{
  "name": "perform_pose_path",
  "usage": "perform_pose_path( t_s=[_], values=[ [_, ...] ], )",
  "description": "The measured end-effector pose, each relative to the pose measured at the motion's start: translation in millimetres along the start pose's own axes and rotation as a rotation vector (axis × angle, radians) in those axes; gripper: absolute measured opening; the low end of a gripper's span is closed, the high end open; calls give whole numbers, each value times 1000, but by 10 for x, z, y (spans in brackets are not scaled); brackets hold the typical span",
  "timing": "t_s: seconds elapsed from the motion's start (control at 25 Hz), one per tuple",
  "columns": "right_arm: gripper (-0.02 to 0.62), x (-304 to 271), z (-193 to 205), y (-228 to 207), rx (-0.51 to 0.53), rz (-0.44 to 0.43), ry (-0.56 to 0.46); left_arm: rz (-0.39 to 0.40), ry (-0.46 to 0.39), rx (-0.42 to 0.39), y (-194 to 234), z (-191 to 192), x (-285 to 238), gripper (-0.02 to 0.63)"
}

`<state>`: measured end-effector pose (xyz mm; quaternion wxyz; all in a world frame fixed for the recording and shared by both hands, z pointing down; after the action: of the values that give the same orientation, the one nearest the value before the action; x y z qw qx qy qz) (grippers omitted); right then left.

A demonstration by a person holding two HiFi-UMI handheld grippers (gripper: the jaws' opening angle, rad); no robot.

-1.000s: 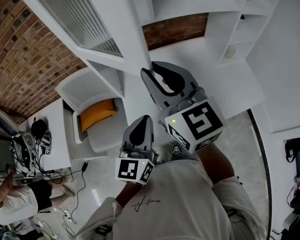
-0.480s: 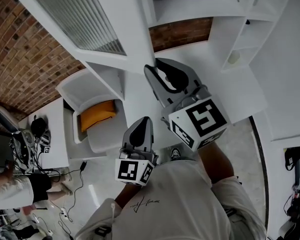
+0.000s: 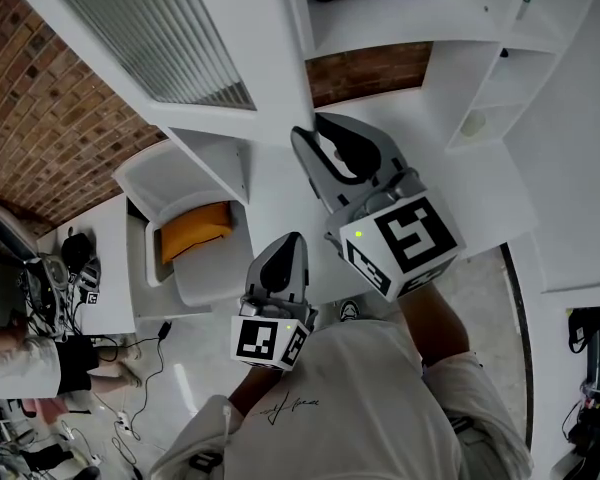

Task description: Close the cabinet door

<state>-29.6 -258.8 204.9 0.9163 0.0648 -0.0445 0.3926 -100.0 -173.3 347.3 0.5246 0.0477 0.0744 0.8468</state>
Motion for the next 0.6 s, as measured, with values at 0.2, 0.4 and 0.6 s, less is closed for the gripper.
perform_pose_path(
  t_s=[0.2,0.4,0.6],
  values=[
    [81,-50,-12,-73,8,-12,-1,-7,-4,-5,-13,-20,-67,15],
    [83,-99,4,-157,3,-17,-5,-22,-14,-12,-6,-41,-120,15],
    [86,-113,19,-215,-2,-14,4,-41,-9,-20,4,-15,-141,15]
  ],
)
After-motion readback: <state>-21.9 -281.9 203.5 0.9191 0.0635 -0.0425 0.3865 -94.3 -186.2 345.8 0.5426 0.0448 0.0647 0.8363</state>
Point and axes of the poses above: the fingertips, and each gripper's own axes: x backward along the fingers, y to its left, z out of its underside, the point moved 3 cm from there along x, backward along the fingers, and after that the axes turned 4 degrees about x, right-handed, at the moved point
